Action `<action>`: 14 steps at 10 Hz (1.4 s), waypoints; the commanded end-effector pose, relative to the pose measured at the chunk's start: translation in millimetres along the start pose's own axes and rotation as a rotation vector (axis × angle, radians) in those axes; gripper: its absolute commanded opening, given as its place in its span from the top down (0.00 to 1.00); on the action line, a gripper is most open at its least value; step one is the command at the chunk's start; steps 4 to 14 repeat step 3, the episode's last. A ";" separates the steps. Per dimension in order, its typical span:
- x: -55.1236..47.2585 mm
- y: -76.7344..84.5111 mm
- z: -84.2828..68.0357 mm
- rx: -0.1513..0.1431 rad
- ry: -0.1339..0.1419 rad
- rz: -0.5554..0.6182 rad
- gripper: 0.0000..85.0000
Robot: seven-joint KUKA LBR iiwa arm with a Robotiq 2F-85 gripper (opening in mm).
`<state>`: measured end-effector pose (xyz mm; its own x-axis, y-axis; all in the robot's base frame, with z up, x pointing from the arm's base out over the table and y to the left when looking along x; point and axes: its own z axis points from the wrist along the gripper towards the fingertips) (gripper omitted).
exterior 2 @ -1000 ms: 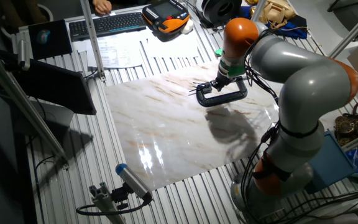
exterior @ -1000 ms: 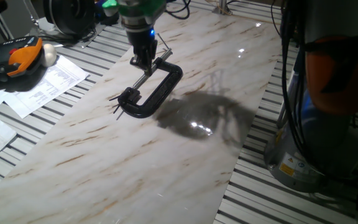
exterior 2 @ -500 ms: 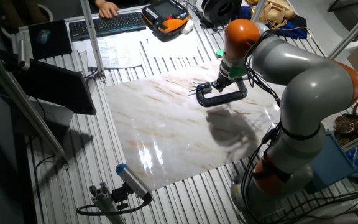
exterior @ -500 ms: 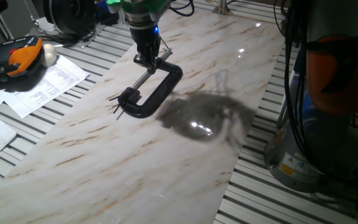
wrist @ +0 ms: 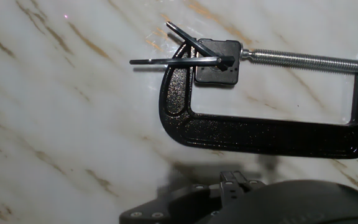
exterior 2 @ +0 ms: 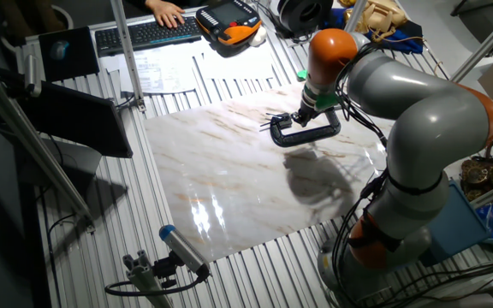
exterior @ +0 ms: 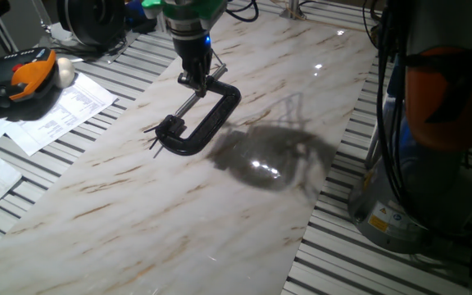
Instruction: Turn the hands of a clock
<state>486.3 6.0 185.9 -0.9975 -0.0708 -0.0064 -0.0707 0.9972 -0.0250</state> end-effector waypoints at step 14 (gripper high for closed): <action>-1.0 0.0 0.7 0.002 -0.001 0.001 1.00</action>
